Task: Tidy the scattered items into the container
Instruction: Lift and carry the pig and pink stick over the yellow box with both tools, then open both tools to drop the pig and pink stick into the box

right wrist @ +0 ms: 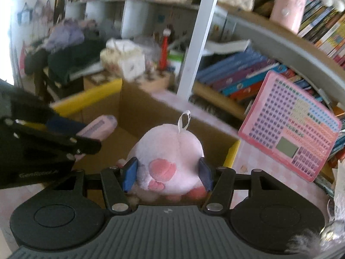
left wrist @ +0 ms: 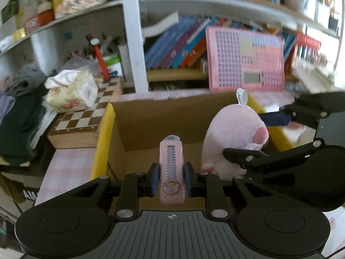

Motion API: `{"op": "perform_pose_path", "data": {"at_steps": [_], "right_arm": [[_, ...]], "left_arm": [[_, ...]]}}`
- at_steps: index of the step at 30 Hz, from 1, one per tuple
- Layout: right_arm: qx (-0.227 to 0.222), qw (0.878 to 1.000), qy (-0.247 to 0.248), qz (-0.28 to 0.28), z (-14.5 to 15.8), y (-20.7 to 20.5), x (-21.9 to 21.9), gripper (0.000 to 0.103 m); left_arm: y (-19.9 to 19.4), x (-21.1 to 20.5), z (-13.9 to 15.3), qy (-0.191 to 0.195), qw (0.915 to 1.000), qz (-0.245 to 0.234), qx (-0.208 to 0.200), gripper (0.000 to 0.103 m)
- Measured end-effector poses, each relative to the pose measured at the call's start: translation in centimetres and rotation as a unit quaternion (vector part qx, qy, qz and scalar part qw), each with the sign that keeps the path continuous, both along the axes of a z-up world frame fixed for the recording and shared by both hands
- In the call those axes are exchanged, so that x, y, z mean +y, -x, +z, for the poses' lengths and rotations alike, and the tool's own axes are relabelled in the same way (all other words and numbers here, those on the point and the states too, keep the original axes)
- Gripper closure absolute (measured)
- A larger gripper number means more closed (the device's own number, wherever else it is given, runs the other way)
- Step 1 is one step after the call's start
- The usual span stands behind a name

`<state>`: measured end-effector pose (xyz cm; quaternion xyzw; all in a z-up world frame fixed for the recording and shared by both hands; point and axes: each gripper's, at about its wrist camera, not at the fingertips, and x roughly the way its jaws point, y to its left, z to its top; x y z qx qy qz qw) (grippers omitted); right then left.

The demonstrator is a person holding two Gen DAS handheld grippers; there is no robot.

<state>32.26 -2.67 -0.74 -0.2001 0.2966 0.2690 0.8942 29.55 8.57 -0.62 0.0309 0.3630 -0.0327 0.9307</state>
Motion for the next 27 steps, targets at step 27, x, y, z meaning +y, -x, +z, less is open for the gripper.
{"op": "perform_pose_path", "data": {"at_steps": [27], "right_arm": [[0.050, 0.998, 0.024, 0.013, -1.0, -1.6, 2.2, 0.031]], "left_arm": [[-3.4, 1.9, -3.4, -0.064, 0.9945, -0.006, 0.083, 0.062]]}}
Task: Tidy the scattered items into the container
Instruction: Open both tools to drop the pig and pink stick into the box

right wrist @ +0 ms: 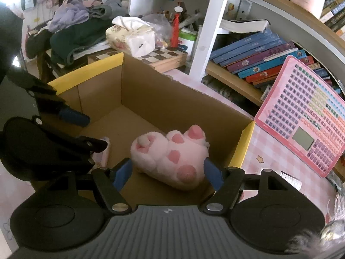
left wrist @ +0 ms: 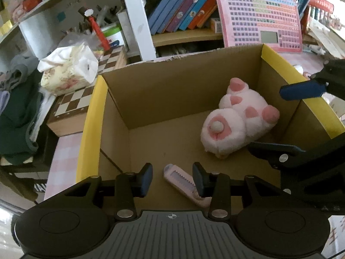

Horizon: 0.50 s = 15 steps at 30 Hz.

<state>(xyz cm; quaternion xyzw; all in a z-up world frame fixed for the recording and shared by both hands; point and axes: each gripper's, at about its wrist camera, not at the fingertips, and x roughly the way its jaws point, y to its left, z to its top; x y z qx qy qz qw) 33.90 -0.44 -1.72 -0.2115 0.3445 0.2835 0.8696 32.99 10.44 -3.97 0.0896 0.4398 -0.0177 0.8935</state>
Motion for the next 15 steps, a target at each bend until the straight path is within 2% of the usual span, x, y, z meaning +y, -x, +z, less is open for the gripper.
{"op": "perform_pose_path", "data": {"at_steps": [7, 9, 10, 11, 12, 14, 15], "right_arm": [[0.002, 1.000, 0.015, 0.017, -0.3, 0.6, 0.5, 0.028], [-0.008, 1.000, 0.021, 0.012, -0.2, 0.8, 0.3, 0.018], [-0.013, 1.000, 0.022, 0.007, -0.1, 0.9, 0.2, 0.017], [-0.014, 1.000, 0.021, 0.005, 0.1, 1.0, 0.1, 0.017], [-0.014, 1.000, 0.018, 0.004, 0.2, 1.1, 0.0, 0.017], [-0.018, 1.000, 0.013, -0.003, 0.7, 1.6, -0.2, 0.017], [-0.019, 1.000, 0.009, -0.007, 1.0, 1.9, -0.3, 0.015]], "left_arm": [[0.4, 0.3, -0.1, -0.019, 0.9995, -0.026, 0.004, 0.062], [0.9, 0.2, 0.4, -0.018, 0.9996, -0.022, -0.003, 0.060], [1.3, 0.2, 0.8, -0.016, 0.9996, -0.021, -0.009, 0.059], [1.6, 0.1, 1.2, -0.016, 0.9995, -0.020, -0.016, 0.054], [2.0, 0.1, 1.6, -0.020, 0.9993, -0.016, -0.026, 0.045], [2.9, 0.2, 2.5, -0.026, 0.9986, -0.004, -0.045, 0.036], [3.3, 0.3, 3.0, -0.024, 0.9983, -0.001, -0.053, 0.035]]}}
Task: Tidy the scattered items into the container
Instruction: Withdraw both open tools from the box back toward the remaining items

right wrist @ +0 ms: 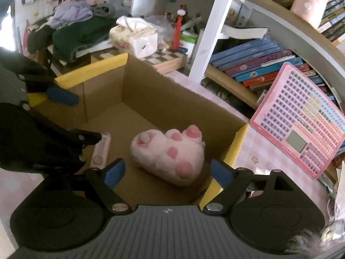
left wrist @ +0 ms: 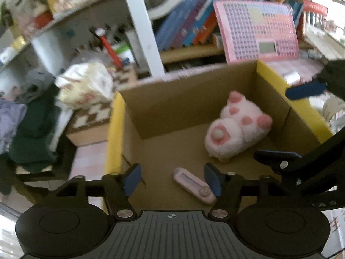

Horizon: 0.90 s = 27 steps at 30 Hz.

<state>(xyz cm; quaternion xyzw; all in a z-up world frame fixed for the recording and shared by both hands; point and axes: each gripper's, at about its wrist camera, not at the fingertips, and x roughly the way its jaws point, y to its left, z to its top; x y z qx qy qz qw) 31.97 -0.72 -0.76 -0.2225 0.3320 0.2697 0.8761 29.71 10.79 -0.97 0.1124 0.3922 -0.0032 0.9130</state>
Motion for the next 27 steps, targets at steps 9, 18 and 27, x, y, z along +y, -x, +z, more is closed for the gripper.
{"op": "perform_pose_path", "data": {"at_steps": [9, 18, 27], "right_arm": [[-0.057, 0.997, -0.038, -0.017, 4.0, 4.7, -0.9, 0.010], [-0.083, 0.993, -0.080, -0.036, 7.2, 10.9, -2.3, 0.009], [-0.093, 0.990, -0.090, -0.048, 7.7, 16.6, -3.2, 0.008]], "left_arm": [[5.5, 1.1, 4.4, 0.042, 0.9967, 0.020, -0.066, 0.029], [11.6, 1.6, 6.8, 0.078, 0.9914, 0.017, -0.104, 0.022], [16.8, 1.7, 6.8, 0.092, 0.9893, 0.009, -0.113, 0.018]]}}
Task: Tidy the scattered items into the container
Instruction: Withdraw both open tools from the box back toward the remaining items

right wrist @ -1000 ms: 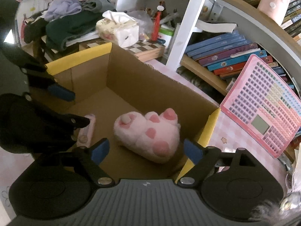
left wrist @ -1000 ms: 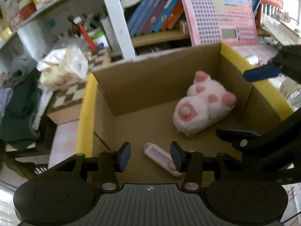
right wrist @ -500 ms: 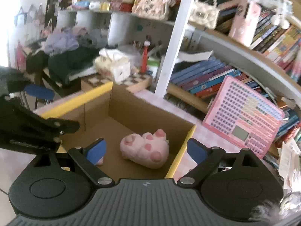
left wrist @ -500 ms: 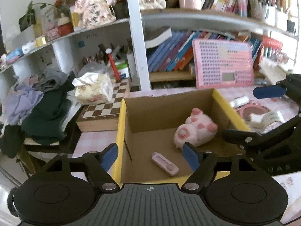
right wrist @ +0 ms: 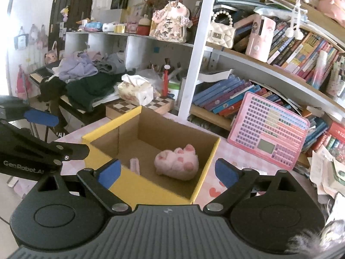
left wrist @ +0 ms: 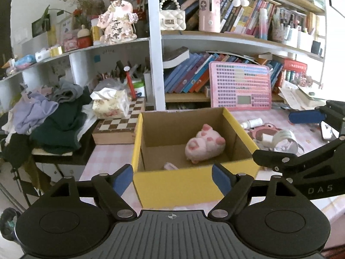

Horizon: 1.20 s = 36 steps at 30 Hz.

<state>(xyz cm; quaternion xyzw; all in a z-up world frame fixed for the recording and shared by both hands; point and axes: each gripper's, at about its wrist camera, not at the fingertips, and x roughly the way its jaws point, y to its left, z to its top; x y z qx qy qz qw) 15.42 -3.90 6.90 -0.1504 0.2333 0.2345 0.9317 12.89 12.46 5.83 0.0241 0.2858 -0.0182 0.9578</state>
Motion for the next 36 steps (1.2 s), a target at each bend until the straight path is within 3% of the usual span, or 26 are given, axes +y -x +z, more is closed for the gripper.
{"op": "perform_pose_path", "data": {"at_steps": [7, 12, 16, 20, 36], "right_arm": [[0.019, 0.999, 0.019, -0.019, -1.8, 3.4, -1.5, 0.008], [0.050, 0.997, -0.012, -0.058, -2.6, 5.2, -2.2, 0.008], [0.047, 0.993, -0.029, -0.102, -3.2, 6.8, -2.4, 0.008], [0.054, 0.991, -0.021, -0.122, -4.1, 8.2, -2.4, 0.008], [0.111, 0.979, -0.009, -0.172, -5.5, 10.0, -4.1, 0.005]], "left_arm": [[3.4, -0.1, -1.4, -0.004, 0.9998, -0.013, 0.013, 0.017], [5.5, -0.1, -2.6, 0.012, 0.9995, 0.001, 0.028, 0.017], [7.2, -0.7, -3.7, 0.027, 0.9989, 0.003, 0.037, 0.013], [7.8, -1.3, -4.2, 0.011, 0.9986, -0.012, 0.050, 0.013], [8.6, -3.0, -6.4, 0.032, 0.9918, -0.059, 0.109, 0.012]]}}
